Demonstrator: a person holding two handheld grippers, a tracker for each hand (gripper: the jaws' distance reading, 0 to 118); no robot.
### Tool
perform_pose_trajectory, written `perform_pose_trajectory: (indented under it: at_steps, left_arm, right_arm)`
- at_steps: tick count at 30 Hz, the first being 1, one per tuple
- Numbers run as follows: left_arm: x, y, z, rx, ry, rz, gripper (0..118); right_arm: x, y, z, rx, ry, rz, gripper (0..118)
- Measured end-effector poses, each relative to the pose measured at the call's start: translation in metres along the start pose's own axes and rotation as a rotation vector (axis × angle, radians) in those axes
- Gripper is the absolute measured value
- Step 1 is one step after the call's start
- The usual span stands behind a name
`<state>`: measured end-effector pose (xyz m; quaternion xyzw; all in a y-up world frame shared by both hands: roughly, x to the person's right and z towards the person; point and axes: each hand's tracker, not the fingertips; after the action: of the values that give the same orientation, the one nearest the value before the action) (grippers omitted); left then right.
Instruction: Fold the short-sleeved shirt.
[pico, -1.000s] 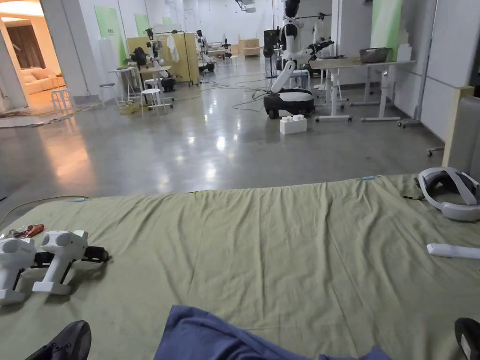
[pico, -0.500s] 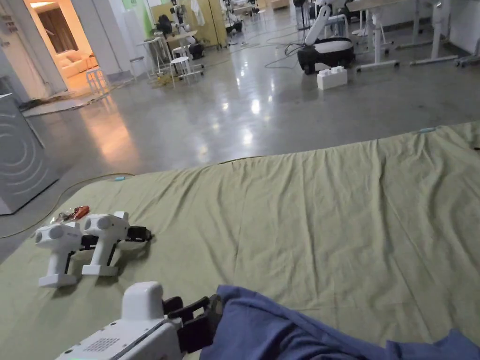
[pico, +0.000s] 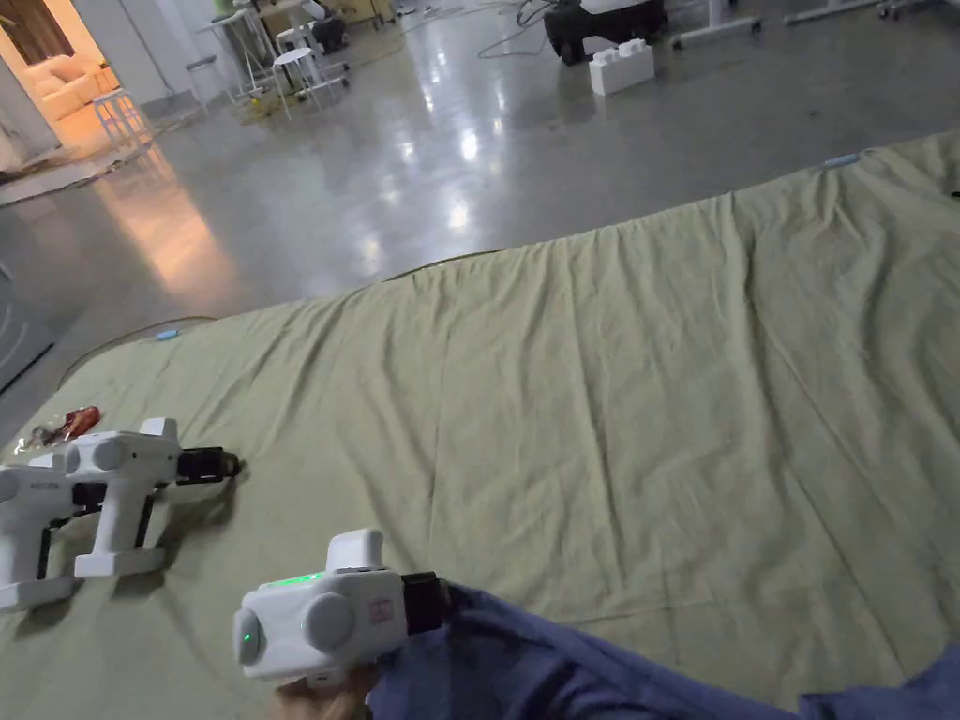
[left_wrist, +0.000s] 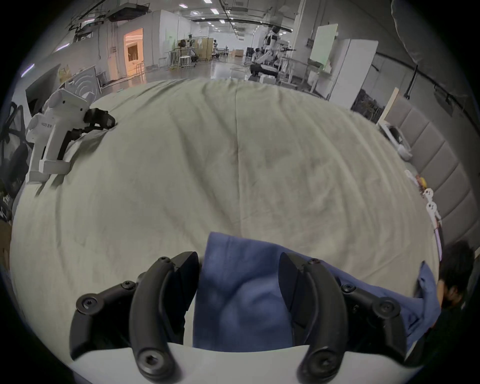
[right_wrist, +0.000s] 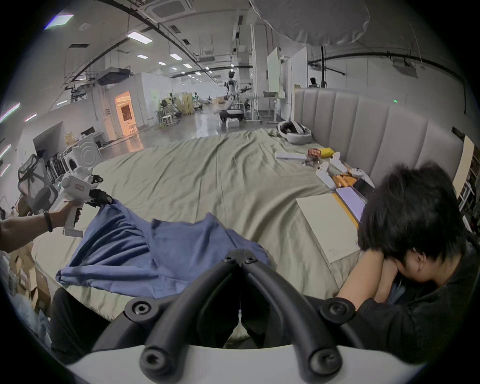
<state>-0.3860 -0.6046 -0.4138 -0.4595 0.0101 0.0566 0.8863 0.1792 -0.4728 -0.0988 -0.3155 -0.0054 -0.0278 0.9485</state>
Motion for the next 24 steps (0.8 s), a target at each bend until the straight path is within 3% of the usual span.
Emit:
perform_pose_trajectory:
  at_steps: [3,6,8,10,13,14,17,24]
  left_arm:
    - [0.01,-0.004,-0.004,0.005,0.074,-0.083,60]
    - [0.024,-0.001,-0.001,-0.005,0.085,-0.115,21]
    - [0.034,-0.002,-0.006,-0.028,0.138,-0.181,11]
    - [0.041,-0.005,-0.012,-0.041,0.165,-0.199,10]
    - [0.039,0.003,-0.022,-0.098,0.161,-0.153,10]
    - [0.039,0.005,-0.022,-0.111,0.161,-0.129,10]
    - [0.048,0.007,-0.015,-0.134,0.162,-0.189,10]
    - [0.049,0.004,-0.007,-0.125,0.144,-0.175,10]
  right_arm:
    - [0.0,-0.004,-0.004,-0.021,-0.001,0.0,2]
    - [-0.002,-0.006,-0.007,-0.036,0.003,-0.002,2]
    - [0.001,-0.004,-0.012,-0.048,0.019,-0.016,2]
    - [0.002,0.003,-0.02,-0.062,0.016,-0.025,5]
    - [0.018,0.02,-0.049,-0.161,0.028,-0.089,84]
    - [0.025,0.023,-0.062,-0.175,0.025,-0.119,99]
    - [0.047,0.029,-0.104,-0.232,0.078,-0.208,102]
    - [0.065,0.025,-0.19,-0.415,0.058,-0.17,101]
